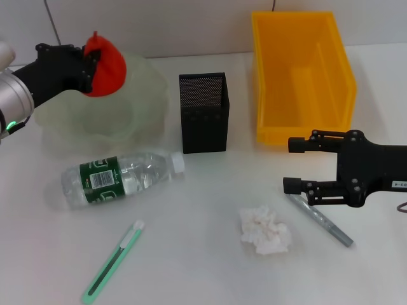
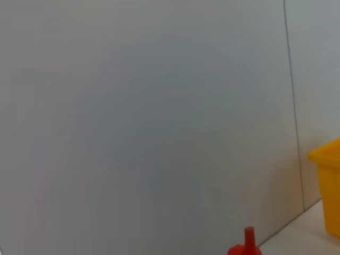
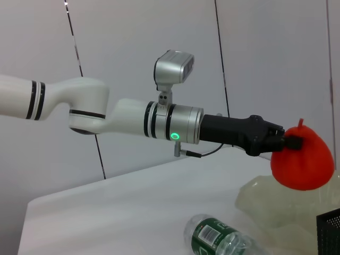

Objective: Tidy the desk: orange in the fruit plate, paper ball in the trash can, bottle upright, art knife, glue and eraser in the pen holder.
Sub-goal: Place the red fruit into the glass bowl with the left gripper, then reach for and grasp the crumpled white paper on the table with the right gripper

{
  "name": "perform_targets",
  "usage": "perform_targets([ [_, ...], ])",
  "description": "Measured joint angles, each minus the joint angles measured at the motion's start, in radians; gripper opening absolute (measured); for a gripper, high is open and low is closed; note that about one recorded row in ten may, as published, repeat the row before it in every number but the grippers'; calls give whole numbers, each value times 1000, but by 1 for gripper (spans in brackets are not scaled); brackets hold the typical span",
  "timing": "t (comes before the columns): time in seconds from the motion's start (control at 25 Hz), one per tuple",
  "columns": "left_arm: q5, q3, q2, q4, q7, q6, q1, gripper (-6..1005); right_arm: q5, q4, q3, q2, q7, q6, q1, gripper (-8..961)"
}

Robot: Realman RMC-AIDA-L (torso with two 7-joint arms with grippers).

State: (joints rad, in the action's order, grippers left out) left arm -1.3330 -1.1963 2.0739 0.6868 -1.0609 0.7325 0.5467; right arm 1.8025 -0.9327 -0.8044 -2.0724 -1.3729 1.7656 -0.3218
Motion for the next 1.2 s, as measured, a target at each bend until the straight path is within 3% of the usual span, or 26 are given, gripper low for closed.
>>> perform_targets([
  [0.4, 65, -1, 0, -35, 45, -22, -2, 82, 0, 0, -1, 0, -5, 0, -4, 762],
  [0.56, 65, -1, 0, -39, 47, -19, 0, 238, 0, 0, 0, 1, -9, 1, -3, 762],
  [1.08, 89, -7, 0, -39, 47, -13, -7, 600, 0, -11, 0, -1, -11, 5, 3, 762],
  [1.16, 89, -9, -1, -36, 42, -2, -11, 651, 0, -11, 1, -1, -11, 6, 3, 762],
  [1.2, 87, -9, -6, -26, 31, 67, -27, 676, 0, -11, 4, -1, -12, 7, 3, 762],
])
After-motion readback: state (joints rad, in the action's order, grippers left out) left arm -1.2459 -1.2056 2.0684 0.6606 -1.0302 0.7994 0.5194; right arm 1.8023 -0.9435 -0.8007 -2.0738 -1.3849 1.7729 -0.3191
